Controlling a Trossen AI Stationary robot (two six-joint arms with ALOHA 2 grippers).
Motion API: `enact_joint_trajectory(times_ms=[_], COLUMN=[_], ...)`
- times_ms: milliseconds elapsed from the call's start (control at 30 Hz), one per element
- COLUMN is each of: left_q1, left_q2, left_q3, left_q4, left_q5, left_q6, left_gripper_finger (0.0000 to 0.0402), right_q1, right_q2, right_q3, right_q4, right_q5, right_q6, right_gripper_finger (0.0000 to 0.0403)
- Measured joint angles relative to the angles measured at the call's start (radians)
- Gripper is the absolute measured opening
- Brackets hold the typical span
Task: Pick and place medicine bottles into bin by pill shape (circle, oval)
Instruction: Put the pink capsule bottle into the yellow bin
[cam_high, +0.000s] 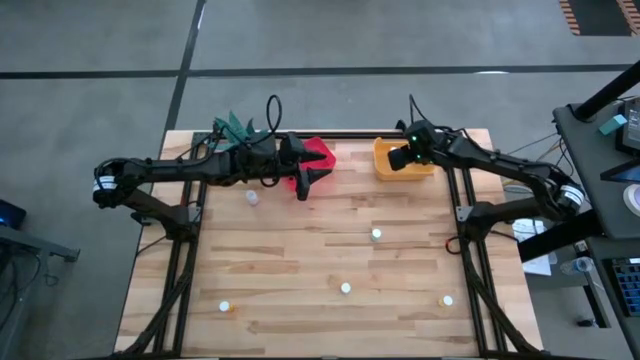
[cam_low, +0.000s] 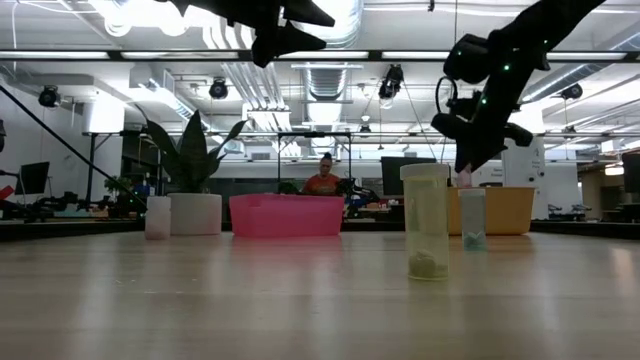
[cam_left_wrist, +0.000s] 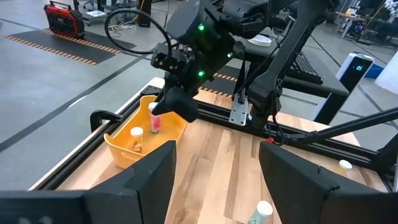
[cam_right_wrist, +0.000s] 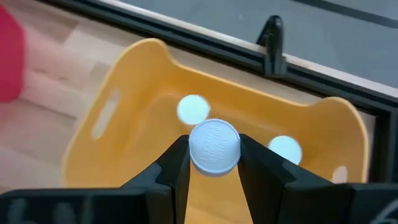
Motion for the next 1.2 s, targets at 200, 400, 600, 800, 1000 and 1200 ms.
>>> enact_joint_trajectory(times_ms=[200, 400, 600, 800, 1000, 1200], left_q1=[0.000, 0.000, 0.000, 0.001, 0.002, 0.002], left_q2=[0.000, 0.000, 0.000, 0.001, 0.001, 0.001], left_q3=[0.000, -0.001, -0.001, -0.001, -0.001, -0.001], left_q4=[0.001, 0.002, 0.005, 0.004, 0.004, 0.004], left_q5=[-0.005, -0.027, -0.029, -0.032, -0.034, -0.050], left_q6=[0.000, 0.000, 0.000, 0.000, 0.000, 0.000], left_gripper_finger=[0.0215, 0.0215, 0.0215, 0.0215, 0.0215, 0.0215], right_q1=[-0.002, -0.002, -0.003, -0.004, -0.004, -0.004], right_q2=[0.034, 0.060, 0.073, 0.073, 0.073, 0.079], right_q3=[-0.002, -0.017, -0.031, -0.071, -0.143, -0.168], right_q4=[0.015, 0.064, 0.096, 0.159, 0.234, 0.291], right_q5=[0.051, 0.080, 0.115, 0.130, 0.154, 0.156], right_q6=[-0.001, 0.011, 0.020, 0.092, 0.159, 0.163], right_gripper_finger=[0.0109, 0.0109, 0.0109, 0.0109, 0.0109, 0.0109])
